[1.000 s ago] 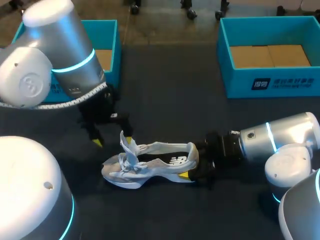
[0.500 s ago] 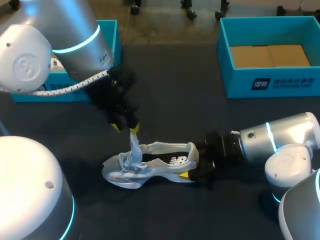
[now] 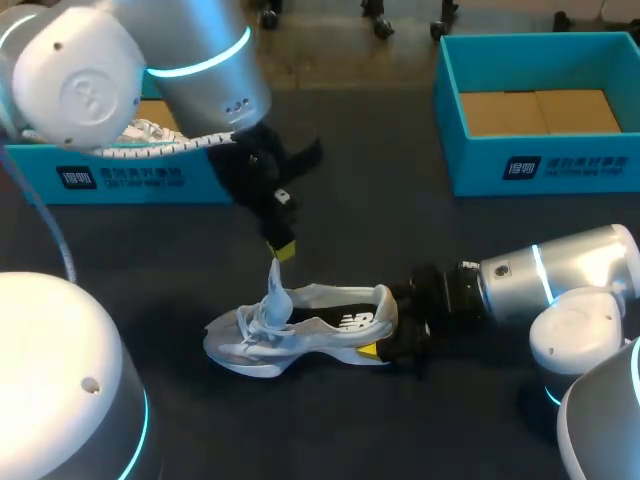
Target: Take the shoe out of the shoebox, open the shoe tongue, remove and reinsert the insole, then place the shoe into the shoebox
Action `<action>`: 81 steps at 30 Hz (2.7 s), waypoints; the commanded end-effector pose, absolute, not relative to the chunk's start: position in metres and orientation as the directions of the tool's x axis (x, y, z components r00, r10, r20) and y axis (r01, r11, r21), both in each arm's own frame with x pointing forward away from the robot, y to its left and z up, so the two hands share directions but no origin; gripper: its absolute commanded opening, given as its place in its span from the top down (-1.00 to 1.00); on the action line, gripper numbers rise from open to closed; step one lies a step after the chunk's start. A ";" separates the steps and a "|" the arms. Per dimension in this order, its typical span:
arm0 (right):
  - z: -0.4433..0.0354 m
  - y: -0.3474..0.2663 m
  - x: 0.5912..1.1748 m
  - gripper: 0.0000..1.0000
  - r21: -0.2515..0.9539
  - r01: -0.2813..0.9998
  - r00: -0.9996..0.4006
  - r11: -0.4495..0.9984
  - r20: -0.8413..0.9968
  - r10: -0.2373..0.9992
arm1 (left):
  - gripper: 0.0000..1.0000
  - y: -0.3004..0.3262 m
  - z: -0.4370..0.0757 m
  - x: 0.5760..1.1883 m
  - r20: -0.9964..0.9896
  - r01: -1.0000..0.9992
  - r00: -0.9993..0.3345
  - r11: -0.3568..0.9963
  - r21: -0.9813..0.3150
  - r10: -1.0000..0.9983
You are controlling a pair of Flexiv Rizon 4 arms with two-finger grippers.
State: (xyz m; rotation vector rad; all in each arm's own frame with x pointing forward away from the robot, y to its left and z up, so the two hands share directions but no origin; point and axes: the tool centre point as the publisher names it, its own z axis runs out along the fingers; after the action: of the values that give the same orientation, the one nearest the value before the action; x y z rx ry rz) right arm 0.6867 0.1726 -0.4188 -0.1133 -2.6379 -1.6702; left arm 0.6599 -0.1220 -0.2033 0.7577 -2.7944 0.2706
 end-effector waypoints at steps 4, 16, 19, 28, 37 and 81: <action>-0.418 0.173 0.686 1.00 0.900 0.072 -0.997 0.430 0.054 0.053 | 1.00 -0.130 -0.209 0.671 0.270 -0.446 -0.864 0.895 -0.020 -0.425; -0.418 0.173 0.686 1.00 0.900 0.072 -0.997 0.430 0.054 0.053 | 1.00 -0.142 -0.210 0.664 0.237 -0.149 -0.963 0.986 -0.077 -0.127; -0.418 0.173 0.686 1.00 0.900 0.072 -0.997 0.430 0.054 0.053 | 1.00 -0.142 -0.210 0.664 0.237 -0.149 -0.963 0.986 -0.077 -0.127; -0.418 0.173 0.686 1.00 0.900 0.072 -0.997 0.430 0.054 0.053 | 1.00 -0.176 -0.259 0.651 0.271 -0.076 -0.962 0.990 -0.120 -0.041; -0.418 0.173 0.686 1.00 0.900 0.072 -0.997 0.430 0.054 0.053 | 1.00 -0.183 -0.267 0.652 0.255 -0.075 -0.966 0.994 -0.082 -0.052; -0.418 0.173 0.686 1.00 0.900 0.072 -0.997 0.430 0.054 0.053 | 1.00 -0.182 -0.378 0.668 0.394 0.060 -0.917 0.998 -0.016 0.062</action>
State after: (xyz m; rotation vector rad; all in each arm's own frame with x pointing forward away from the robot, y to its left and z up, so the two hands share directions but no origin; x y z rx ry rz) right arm 0.6866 0.1725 -0.4188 -0.1133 -2.6379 -1.6702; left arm 0.6654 -0.1812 -0.3700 -0.0804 -2.7599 0.0044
